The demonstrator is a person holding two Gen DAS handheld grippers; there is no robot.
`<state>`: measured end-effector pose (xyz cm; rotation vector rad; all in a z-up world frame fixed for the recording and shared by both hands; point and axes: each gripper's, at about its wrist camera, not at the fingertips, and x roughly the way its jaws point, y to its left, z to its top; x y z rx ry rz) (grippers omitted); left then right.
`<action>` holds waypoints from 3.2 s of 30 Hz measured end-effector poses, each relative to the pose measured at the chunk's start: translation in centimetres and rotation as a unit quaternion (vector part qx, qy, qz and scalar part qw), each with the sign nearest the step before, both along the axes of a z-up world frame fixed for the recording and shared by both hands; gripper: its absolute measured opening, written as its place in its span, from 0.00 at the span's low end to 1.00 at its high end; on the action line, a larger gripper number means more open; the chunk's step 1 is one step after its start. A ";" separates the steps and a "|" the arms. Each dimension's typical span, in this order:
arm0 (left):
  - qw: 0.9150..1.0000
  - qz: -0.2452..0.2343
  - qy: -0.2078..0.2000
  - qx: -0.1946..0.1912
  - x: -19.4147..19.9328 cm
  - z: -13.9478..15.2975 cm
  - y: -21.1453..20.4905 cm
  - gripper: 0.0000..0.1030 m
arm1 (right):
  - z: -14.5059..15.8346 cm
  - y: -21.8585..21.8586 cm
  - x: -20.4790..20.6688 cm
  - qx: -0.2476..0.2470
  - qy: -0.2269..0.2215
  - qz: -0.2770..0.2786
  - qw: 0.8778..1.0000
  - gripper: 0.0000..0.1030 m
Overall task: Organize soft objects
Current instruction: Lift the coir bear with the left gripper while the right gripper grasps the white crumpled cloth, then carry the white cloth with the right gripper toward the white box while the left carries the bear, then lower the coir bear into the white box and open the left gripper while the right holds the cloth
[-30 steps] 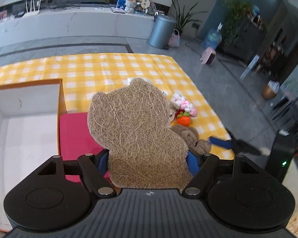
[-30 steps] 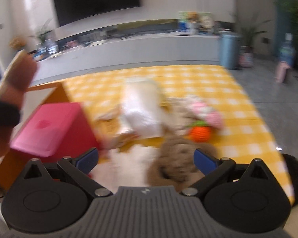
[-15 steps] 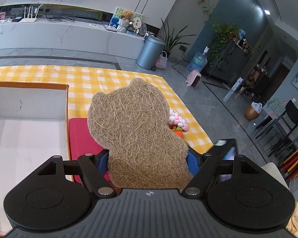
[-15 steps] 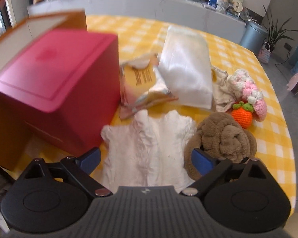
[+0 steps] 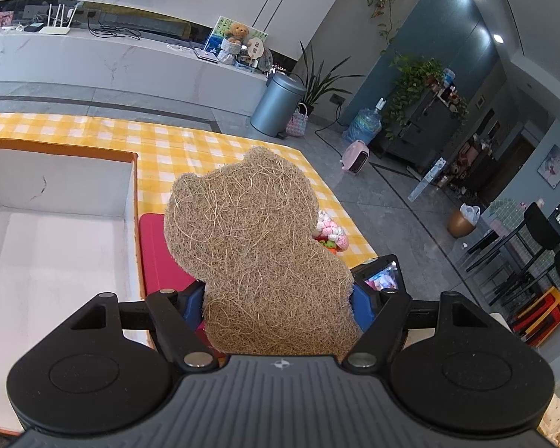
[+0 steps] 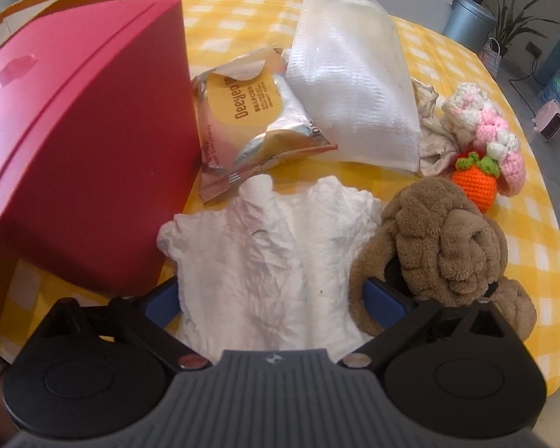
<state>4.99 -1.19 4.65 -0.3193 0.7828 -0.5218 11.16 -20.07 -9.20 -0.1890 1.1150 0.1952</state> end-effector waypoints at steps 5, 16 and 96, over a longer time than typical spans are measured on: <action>1.000 0.007 0.012 0.007 -0.8 0.3 1.3 0.82 | 1.2 -3.4 -0.6 0.055 -0.023 -0.074 0.996 0.25; 0.999 0.015 0.006 -0.028 -1.6 0.9 3.6 0.82 | 3.8 -6.3 -3.4 0.244 0.014 -0.080 0.966 0.34; 0.920 0.133 0.001 0.369 -3.4 -4.5 5.8 0.90 | 11.2 17.4 -4.7 0.197 -0.113 0.042 0.973 0.18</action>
